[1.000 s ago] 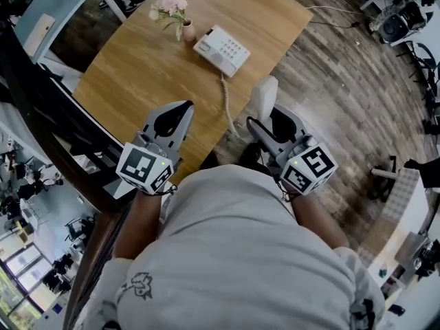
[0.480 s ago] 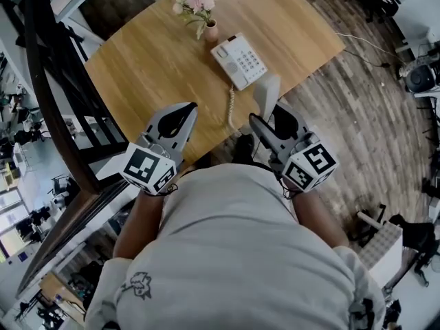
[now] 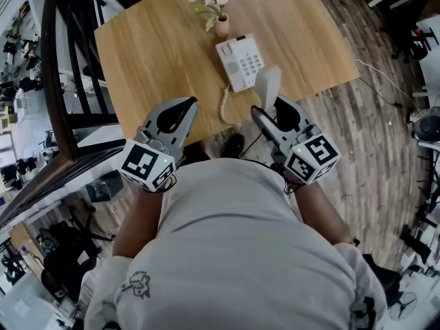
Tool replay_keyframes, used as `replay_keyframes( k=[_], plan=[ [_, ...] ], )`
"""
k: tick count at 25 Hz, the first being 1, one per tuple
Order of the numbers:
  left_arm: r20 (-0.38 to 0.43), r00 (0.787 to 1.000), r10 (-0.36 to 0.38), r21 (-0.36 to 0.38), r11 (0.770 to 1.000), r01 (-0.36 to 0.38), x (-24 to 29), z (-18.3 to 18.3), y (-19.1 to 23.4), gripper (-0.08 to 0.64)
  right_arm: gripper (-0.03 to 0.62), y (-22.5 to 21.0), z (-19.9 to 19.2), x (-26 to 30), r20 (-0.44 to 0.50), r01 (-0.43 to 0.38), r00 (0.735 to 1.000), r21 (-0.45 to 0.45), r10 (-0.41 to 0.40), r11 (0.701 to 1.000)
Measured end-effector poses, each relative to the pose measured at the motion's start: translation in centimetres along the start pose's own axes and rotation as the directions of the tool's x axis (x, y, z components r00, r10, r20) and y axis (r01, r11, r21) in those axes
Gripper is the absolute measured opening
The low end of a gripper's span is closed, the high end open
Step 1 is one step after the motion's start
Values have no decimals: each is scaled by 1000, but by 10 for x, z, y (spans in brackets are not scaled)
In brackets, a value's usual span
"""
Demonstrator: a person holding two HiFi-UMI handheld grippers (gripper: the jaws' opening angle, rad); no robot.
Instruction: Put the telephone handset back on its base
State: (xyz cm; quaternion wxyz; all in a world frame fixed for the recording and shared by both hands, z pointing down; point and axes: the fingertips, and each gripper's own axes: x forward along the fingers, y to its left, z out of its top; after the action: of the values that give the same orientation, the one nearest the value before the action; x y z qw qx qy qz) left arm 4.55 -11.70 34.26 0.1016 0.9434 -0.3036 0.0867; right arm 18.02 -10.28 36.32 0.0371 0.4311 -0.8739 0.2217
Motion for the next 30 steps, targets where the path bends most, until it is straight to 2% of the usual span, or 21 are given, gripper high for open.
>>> replay_keyframes(
  k=[5, 14, 23, 30],
  plan=[
    [1, 999, 41, -18, 999, -41, 4, -4, -4, 6, 224, -19, -9, 7, -48, -29, 998, 23, 30, 999],
    [-24, 997, 78, -75, 994, -79, 14, -23, 29, 6, 224, -39, -22, 45, -130, -36, 991, 24, 38, 999],
    [-52, 997, 49, -151, 987, -57, 34, -45, 67, 6, 224, -74, -50, 92, -235, 11, 972, 12, -7, 1000],
    [-85, 996, 5, -178, 984, -20, 51, -63, 85, 6, 224, -102, -83, 128, -329, 49, 944, 37, -34, 998]
  ],
)
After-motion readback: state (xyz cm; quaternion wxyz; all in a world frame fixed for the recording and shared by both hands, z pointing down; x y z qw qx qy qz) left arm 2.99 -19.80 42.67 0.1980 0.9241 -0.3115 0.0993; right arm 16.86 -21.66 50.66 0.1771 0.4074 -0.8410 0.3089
